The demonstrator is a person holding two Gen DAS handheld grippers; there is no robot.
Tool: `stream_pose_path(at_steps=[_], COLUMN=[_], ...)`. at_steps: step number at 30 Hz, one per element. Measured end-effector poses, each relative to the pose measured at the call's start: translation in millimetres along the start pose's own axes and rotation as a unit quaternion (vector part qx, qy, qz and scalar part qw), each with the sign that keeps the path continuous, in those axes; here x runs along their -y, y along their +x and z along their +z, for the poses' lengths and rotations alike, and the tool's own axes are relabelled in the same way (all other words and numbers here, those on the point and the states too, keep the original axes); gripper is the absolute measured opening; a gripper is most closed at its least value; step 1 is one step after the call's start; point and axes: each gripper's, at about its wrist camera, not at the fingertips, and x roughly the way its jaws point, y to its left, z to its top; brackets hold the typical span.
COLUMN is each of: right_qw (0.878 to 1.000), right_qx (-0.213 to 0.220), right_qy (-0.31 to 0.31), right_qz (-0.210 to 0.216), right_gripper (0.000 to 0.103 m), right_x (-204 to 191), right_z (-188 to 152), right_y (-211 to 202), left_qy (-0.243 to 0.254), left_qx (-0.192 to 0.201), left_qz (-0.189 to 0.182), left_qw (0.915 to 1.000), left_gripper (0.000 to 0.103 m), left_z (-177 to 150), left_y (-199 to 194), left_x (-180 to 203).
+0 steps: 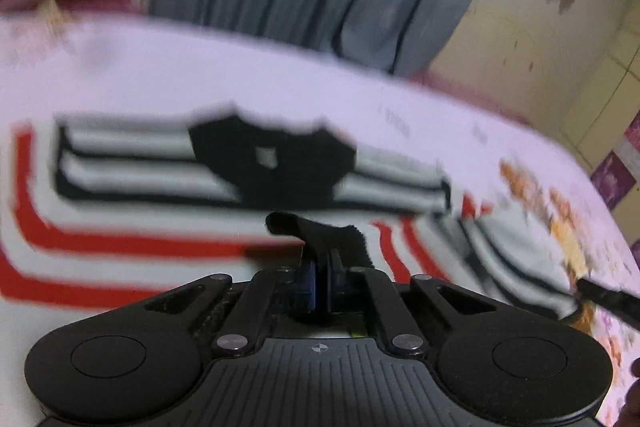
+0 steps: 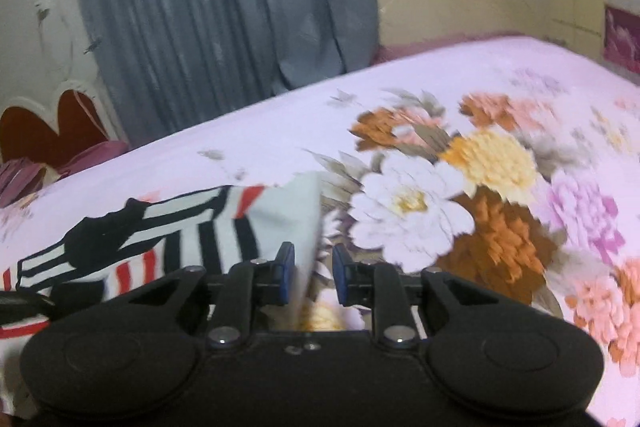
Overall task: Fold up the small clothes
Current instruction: 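Grasp the other black sleeve cuff with the left tool and fold it across the body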
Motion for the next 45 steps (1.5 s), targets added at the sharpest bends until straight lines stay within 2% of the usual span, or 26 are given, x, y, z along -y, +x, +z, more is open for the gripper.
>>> stream_pose_path(at_steps=[3,5,8,11,13,15,16,17,19,21,22,24,26,28,30,31,32,34,36,37,38,39,42,45], right_qw=[1.0,1.0,0.998,0.995,0.991,0.991,0.991,0.993,0.994,0.994,0.994,0.99,0.984,0.979,0.98,0.982,0.986,0.987,0.981,0.98,0.98,0.98,0.975,0.972], right_qx=[-0.006,-0.013,-0.04,-0.073,-0.104,-0.105,-0.097,-0.081,-0.057,-0.051,-0.049,-0.044,-0.044,-0.05,-0.06,-0.068,-0.079,-0.089,-0.089,-0.089,-0.086,-0.082,-0.102,-0.107], right_qy=[0.002,-0.007,-0.025,-0.043,-0.069,-0.071,-0.07,-0.069,-0.069,-0.072,-0.076,-0.104,-0.136,-0.162,-0.177,-0.17,-0.146,-0.124,-0.162,-0.17,-0.171,-0.171,-0.183,-0.196], right_qz=[0.013,0.027,0.046,0.056,0.045,0.049,0.051,0.052,0.056,0.061,0.068,0.087,0.105,0.109,0.076,0.043,0.025,0.05,0.053,0.054,0.058,0.066,0.077,0.069], right_gripper=[0.02,0.023,0.023,0.023,0.023,0.023,0.023,0.024,0.023,0.021,0.02,0.016,0.013,0.01,0.002,0.0,0.0,0.0,0.0,0.003,0.01,0.012,0.01,0.009], right_x=[-1,-7,-17,-24,-27,-28,-27,-27,-27,-32,-37,-55,-73,-86,-86,-79,-65,-51,-58,-60,-61,-62,-66,-62], right_z=[-1,-1,-8,-16,-25,-27,-24,-18,-2,14,21,31,35,35,35,38,41,47,46,45,45,44,29,10], right_y=[6,9,21,34,45,45,42,39,42,58,67,88,106,123,140,150,160,165,159,156,149,141,125,99], left_qy=[0.028,0.04,0.01,0.007,0.012,0.015,0.011,0.01,0.018,0.025,0.03,0.04,0.058,0.082,0.089,0.084,0.078,0.08,0.089,0.09,0.092,0.097,0.132,0.136], left_qx=[0.031,0.014,-0.012,-0.012,-0.021,-0.028,-0.023,-0.011,0.003,0.009,0.022,0.046,0.052,0.021,-0.018,-0.027,-0.015,-0.017,-0.022,-0.009,0.008,0.015,-0.013,-0.04], left_qz=[0.038,0.076,0.092,0.102,0.107,0.11,0.113,0.123,0.141,0.156,0.159,0.151,0.136,0.114,0.121,0.128,0.12,0.116,0.129,0.126,0.116,0.102,0.073,0.076], left_qw=[0.9984,0.9962,0.9956,0.9947,0.994,0.9934,0.9933,0.9923,0.9898,0.9874,0.9865,0.9867,0.9876,0.9898,0.9885,0.9879,0.9896,0.9899,0.9874,0.9878,0.989,0.9899,0.9885,0.987], left_gripper=[0.004,0.004,0.004,0.004,0.004,0.004,0.012,0.03,0.05,0.048,0.031,0.01,0.01,0.01,0.01,0.01,0.01,0.01,0.01,0.01,0.01,0.01,0.01,0.01], left_z=[2,-6,-19,-28,-33,-35,-34,-32,-26,-20,-16,-8,-4,-3,-8,-11,-13,-12,-6,-5,-5,-4,-13,-29], left_y=[-31,-31,-21,-18,-14,-12,-15,-19,-20,-15,-15,-17,-12,7,30,37,37,36,34,28,23,22,37,47], left_x=[-12,-30,-50,-48,-46,-47,-48,-48,-50,-49,-46,-35,-20,-6,-5,-11,-17,-19,-11,-5,5,16,48,54])
